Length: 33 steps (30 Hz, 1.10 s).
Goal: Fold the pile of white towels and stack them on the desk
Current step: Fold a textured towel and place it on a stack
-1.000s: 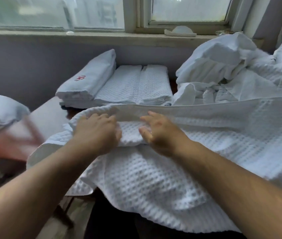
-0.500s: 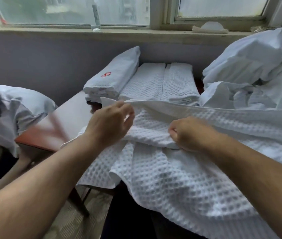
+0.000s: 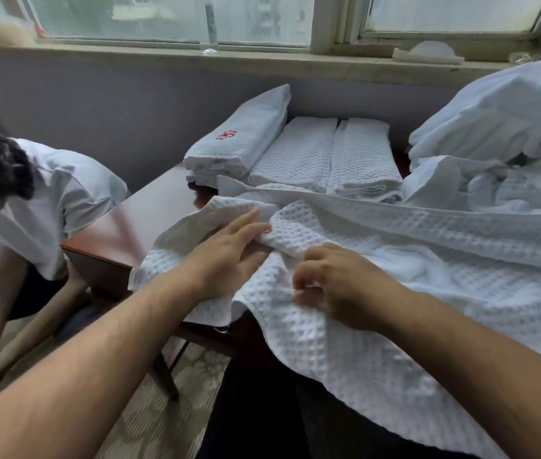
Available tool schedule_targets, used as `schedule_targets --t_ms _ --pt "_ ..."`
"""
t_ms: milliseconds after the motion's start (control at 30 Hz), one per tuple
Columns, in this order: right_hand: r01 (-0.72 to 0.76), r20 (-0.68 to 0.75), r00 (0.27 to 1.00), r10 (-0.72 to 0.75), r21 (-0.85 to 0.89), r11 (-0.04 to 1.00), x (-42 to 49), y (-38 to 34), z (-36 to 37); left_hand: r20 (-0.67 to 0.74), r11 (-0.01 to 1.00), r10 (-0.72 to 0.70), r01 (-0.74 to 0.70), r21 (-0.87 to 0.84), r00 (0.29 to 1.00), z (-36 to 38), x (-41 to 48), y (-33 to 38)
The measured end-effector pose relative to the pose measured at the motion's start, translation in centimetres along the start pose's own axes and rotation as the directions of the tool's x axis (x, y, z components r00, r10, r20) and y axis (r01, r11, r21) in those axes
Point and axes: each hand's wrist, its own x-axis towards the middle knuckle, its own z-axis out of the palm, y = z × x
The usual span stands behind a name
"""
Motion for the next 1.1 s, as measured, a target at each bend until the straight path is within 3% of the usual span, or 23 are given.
schedule_targets --t_ms 100,200,267,333,367,400,467,533,600,700,800,900,967,1033,1100 --pt "0.07 0.09 0.993 -0.072 0.027 0.997 -0.8 -0.1 -0.9 0.093 0.997 -0.056 0.052 0.05 0.994 -0.2 0.8 0.0" --pt "0.071 0.301 0.948 -0.107 0.126 0.989 -1.5 -0.3 -2.0 0.124 0.978 -0.161 0.141 0.155 0.979 -0.6 0.9 0.4" --pt "0.046 0.215 0.973 -0.088 0.193 0.98 -1.6 -0.1 -2.2 0.083 0.932 -0.214 0.178 0.317 0.973 -1.1 0.6 1.0" --pt "-0.056 -0.045 0.997 0.066 0.194 0.979 -1.2 0.5 -1.9 0.069 0.884 -0.272 0.221 0.413 0.96 -1.9 0.1 1.5" --pt "-0.155 -0.141 0.975 0.174 0.134 0.979 -0.8 1.0 -1.6 0.07 0.858 -0.321 0.259 0.443 0.945 -2.1 0.0 1.8" --pt "-0.278 -0.166 0.944 0.286 0.067 0.958 -0.4 1.5 -1.3 0.056 0.821 -0.367 0.296 0.488 0.928 -2.2 0.0 2.0" --pt "-0.436 -0.007 0.9 0.436 -0.011 0.9 0.2 2.5 -0.5 -0.031 0.754 -0.353 0.304 0.582 0.935 -2.1 0.4 2.4" --pt "-0.429 0.196 0.885 0.423 -0.014 0.903 0.7 3.1 0.6 -0.087 0.85 -0.165 0.186 0.493 0.982 -1.6 0.9 2.6" --pt "-0.374 0.257 0.892 0.373 -0.048 0.926 1.0 3.6 1.8 0.003 0.954 -0.013 0.012 0.3 1.0 -0.7 1.4 2.4" --pt "-0.291 0.238 0.925 0.295 -0.051 0.955 1.1 4.1 2.2 0.207 0.953 -0.15 0.086 0.291 0.967 0.7 1.7 1.3" --pt "-0.263 0.211 0.949 0.234 0.122 0.957 1.1 4.8 1.3 0.23 0.912 -0.275 0.177 0.37 0.934 1.1 1.9 0.9" --pt "-0.31 0.024 0.948 0.318 0.308 0.9 0.2 5.4 -0.3 0.186 0.913 -0.318 0.247 0.324 0.93 1.3 3.5 3.3" --pt "-0.377 -0.07 0.911 0.407 0.259 0.889 -1.3 6.0 -1.6 0.171 0.946 -0.202 0.147 0.288 0.964 2.4 4.8 5.9" --pt "-0.482 -0.144 0.842 0.52 0.233 0.845 -4.0 7.1 -2.7 0.19 0.968 0.003 -0.051 0.245 0.982 4.2 5.9 8.6" --pt "-0.638 -0.226 0.704 0.673 0.216 0.739 -8.2 9.2 -3.4 0.184 0.954 0.228 -0.257 0.156 0.956 6.4 6.9 11.6"
